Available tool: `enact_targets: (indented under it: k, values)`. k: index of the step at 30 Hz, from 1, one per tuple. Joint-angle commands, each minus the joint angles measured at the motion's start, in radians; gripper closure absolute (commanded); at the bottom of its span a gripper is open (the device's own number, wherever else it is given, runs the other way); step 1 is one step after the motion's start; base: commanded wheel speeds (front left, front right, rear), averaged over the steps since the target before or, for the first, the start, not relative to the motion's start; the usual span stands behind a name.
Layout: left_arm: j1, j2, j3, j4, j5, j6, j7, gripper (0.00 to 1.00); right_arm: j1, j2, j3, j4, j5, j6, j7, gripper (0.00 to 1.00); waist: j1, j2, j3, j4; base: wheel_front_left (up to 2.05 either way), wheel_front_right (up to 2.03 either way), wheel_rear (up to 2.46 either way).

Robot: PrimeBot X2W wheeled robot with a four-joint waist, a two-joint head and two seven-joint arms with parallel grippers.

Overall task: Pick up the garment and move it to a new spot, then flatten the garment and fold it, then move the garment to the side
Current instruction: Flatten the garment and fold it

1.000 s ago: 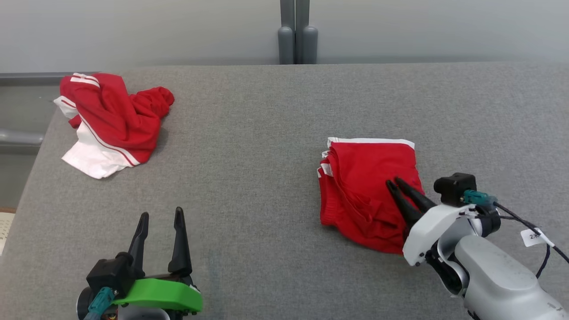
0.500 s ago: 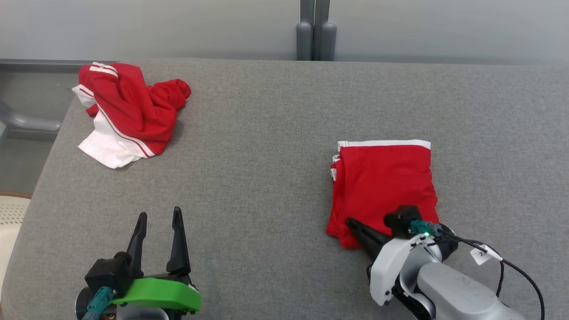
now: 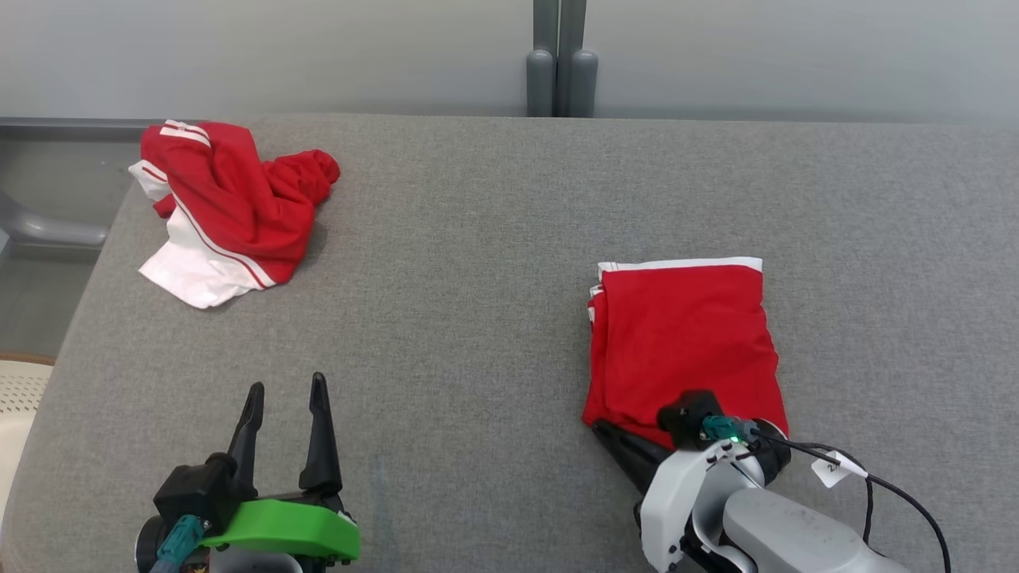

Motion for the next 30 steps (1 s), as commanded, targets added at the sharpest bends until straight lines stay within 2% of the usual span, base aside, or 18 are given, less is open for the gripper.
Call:
enact_targets:
  k: [1, 4, 5, 6, 7, 8, 12, 15, 21, 25, 30]
  values:
    - [0.013, 0.002, 0.005, 0.002, 0.009, 0.002, 0.000, 0.00, -0.012, 0.002, -0.001, -0.005, 0.004, -0.001, -0.010, 1.00, 0.0000, -0.0001, -0.006, -0.005, 0.00, 0.00, 0.00]
    - [0.022, 0.002, 0.012, 0.003, 0.012, 0.002, 0.000, 0.00, -0.015, -0.002, -0.015, -0.027, -0.004, -0.001, -0.018, 0.98, 0.0000, -0.0001, -0.019, -0.012, 0.00, 0.00, 0.00]
    - [0.026, 0.002, 0.015, 0.003, 0.013, 0.002, 0.000, 0.00, -0.012, -0.005, -0.027, -0.046, -0.008, -0.001, -0.020, 0.67, 0.0000, -0.0001, -0.025, -0.017, 0.00, 0.00, 0.00]
    - [0.028, 0.002, 0.017, 0.002, 0.014, 0.002, 0.000, 0.00, -0.009, -0.008, -0.035, -0.056, -0.010, -0.001, -0.021, 0.55, 0.0000, -0.0001, -0.029, -0.019, 0.00, 0.00, 0.00]
    - [0.030, 0.002, 0.020, 0.001, 0.016, 0.003, 0.000, 0.00, -0.002, -0.013, -0.062, -0.084, -0.022, -0.001, -0.021, 0.04, 0.0000, -0.0001, -0.035, -0.024, 0.00, 0.00, 0.00]
    - [0.032, 0.002, 0.021, -0.001, 0.018, 0.003, 0.000, 0.00, 0.007, -0.017, -0.084, -0.107, -0.031, -0.001, -0.021, 0.00, 0.0000, -0.0001, -0.039, -0.028, 0.00, 0.00, 0.00]
    - [0.041, 0.002, 0.034, -0.007, 0.023, 0.000, 0.000, 0.00, 0.059, -0.029, -0.219, -0.202, -0.088, -0.001, -0.021, 0.00, 0.0000, -0.0001, -0.056, -0.045, 0.00, 0.00, 0.00]
    - [0.044, 0.002, 0.042, -0.015, 0.024, -0.002, 0.000, 0.00, 0.120, -0.024, -0.372, -0.274, -0.165, -0.001, -0.021, 0.00, 0.0000, -0.0001, -0.070, -0.060, 0.00, 0.00, 0.00]
    - [0.033, 0.002, 0.046, -0.034, 0.027, 0.006, 0.000, 0.00, 0.268, 0.054, -0.689, -0.383, -0.320, -0.001, -0.021, 0.00, 0.0000, -0.0001, -0.082, -0.078, 0.00, 0.00, 0.00]
    - [0.040, 0.002, 0.041, -0.047, 0.023, 0.014, 0.000, 0.00, 0.343, 0.104, -0.825, -0.437, -0.424, -0.001, -0.021, 0.00, 0.0000, -0.0001, -0.085, -0.084, 0.00, 0.00, 0.00]
    - [0.059, 0.002, 0.034, -0.057, 0.017, 0.018, 0.000, 0.00, 0.394, 0.149, -0.917, -0.488, -0.496, -0.001, -0.021, 0.00, 0.0000, -0.0001, -0.087, -0.091, 0.00, 0.00, 0.00]
